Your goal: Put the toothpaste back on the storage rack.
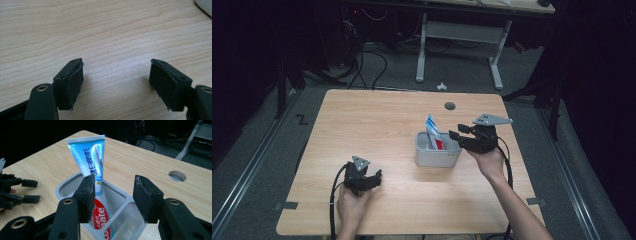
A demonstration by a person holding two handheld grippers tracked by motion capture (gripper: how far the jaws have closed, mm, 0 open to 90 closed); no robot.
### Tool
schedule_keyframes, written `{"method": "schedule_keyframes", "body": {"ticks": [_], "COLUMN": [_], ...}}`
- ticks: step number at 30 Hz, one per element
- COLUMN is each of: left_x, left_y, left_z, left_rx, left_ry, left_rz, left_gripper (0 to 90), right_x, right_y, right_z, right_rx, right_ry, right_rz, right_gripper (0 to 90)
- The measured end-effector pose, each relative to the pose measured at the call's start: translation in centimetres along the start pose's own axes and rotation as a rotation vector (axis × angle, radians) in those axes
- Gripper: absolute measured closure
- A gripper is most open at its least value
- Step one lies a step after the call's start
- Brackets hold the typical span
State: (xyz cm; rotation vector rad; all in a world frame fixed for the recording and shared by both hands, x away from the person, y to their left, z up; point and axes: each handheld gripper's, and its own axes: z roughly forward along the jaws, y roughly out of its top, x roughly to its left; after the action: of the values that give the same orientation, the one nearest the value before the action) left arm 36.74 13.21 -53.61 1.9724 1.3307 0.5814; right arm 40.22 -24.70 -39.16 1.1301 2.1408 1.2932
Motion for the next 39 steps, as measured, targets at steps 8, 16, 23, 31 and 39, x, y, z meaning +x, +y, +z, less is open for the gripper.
{"method": "schedule_keyframes", "body": {"ticks": [8,16,23,31,39], "left_x": [0.0,0.0,0.0,0.0,0.0], "left_y": [0.0,0.0,0.0,0.0,0.0], "left_z": [0.0,0.0,0.0,0.0,0.0], "left_rx": [0.000,0.000,0.000,0.000,0.000], "left_ry": [0.000,0.000,0.000,0.000,0.000], "left_rz": [0.000,0.000,0.000,0.000,0.000], "left_gripper": [27.9,27.9,27.9,27.9,27.9], "right_x": [-0.9,-1.6,-2.1,-2.8,-3.4], "right_y": [-0.5,-1.1,-1.4,-1.9,-2.5], "right_z": [-1.4,-2.5,-3.6,-4.5,-5.5], "right_rx": [-0.029,-0.038,-0.054,-0.065,-0.076], "right_ry": [-0.008,-0.019,-0.031,-0.050,-0.061], "right_rz": [0.022,0.045,0.054,0.074,0.093], "right_gripper": [51.2,50.6,50.0,49.9,50.0]}}
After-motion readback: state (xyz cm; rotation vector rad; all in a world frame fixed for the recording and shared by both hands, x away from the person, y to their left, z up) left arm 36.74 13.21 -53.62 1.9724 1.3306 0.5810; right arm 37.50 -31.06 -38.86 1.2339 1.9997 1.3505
